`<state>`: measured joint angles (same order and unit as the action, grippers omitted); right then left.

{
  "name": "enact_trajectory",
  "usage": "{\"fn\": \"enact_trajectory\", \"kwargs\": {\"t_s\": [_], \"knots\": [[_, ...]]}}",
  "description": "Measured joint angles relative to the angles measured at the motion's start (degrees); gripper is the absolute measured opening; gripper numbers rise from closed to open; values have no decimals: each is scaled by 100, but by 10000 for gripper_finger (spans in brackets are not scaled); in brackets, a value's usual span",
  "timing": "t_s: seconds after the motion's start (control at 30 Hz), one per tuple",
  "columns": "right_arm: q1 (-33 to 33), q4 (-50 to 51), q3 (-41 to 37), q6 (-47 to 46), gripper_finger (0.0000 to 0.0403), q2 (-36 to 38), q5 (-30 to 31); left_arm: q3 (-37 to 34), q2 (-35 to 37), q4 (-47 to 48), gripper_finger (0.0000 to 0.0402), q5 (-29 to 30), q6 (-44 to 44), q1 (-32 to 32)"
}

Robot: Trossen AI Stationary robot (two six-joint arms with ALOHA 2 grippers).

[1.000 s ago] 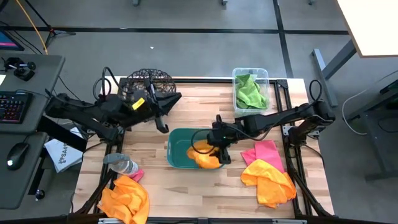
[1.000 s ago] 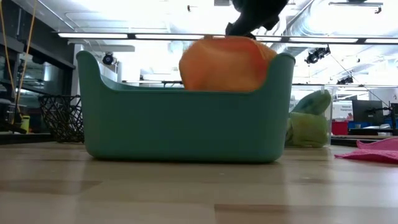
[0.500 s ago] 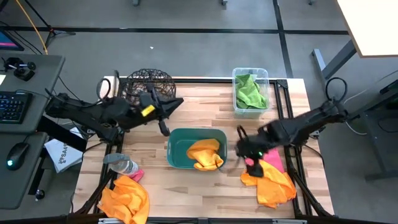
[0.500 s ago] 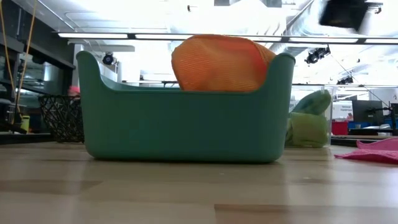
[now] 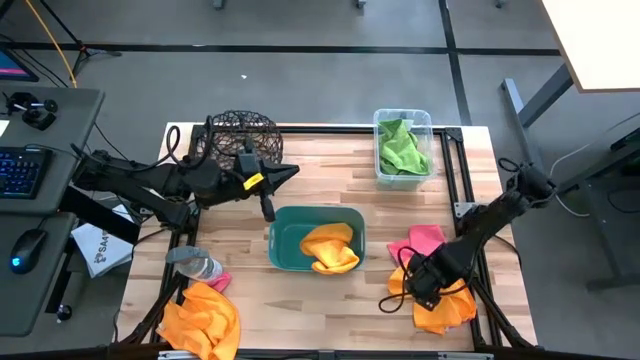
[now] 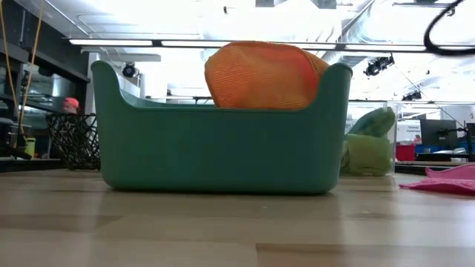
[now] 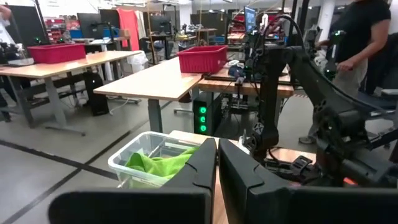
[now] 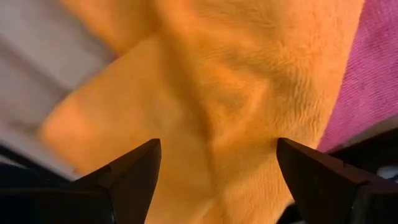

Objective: Sort microfiber towel by color & place in baskets
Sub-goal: Put the right yellow microfiber cloth into the blue bin

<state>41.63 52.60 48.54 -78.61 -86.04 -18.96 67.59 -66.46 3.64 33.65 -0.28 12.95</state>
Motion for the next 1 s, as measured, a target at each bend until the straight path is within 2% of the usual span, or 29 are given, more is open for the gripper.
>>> {"fn": "enact_trajectory", "kwargs": {"t_s": [0.1, 0.2, 0.27, 0.37, 0.4, 0.43, 0.6, 0.73, 0.87, 1.0], "knots": [[18, -137, -246, -179, 305, 0, -75, 0, 0, 4, 6, 0, 95, 0], [18, 3, -279, -92, 260, 0, -151, 0, 0, 0, 6, 0, 199, 0], [18, 223, -91, 47, 198, 1, -141, 0, 0, -2, 6, 1, 293, 0], [18, 743, 479, 392, 60, 11, 60, -4, 69, -27, 6, 5, 449, 0], [18, 931, 724, 562, 31, 11, 221, -4, 101, -74, 6, 25, 514, 0], [18, 1141, 999, 704, 21, 11, 392, -4, 141, -92, 6, 71, 581, 0], [-112, 2612, 2550, 1209, 4, 21, 1266, -4, 366, -266, 6, 310, 835, -53], [-114, 2972, 3266, 1110, 13, 33, 1890, -4, 482, -345, 6, 310, 738, -101], [-112, 2655, 2969, 518, 23, 28, 1921, -4, 485, -254, 6, 302, 636, -81], [5, 1658, 2022, 336, 77, 14, 1423, -4, 459, -135, 6, 305, 481, -8]]}}
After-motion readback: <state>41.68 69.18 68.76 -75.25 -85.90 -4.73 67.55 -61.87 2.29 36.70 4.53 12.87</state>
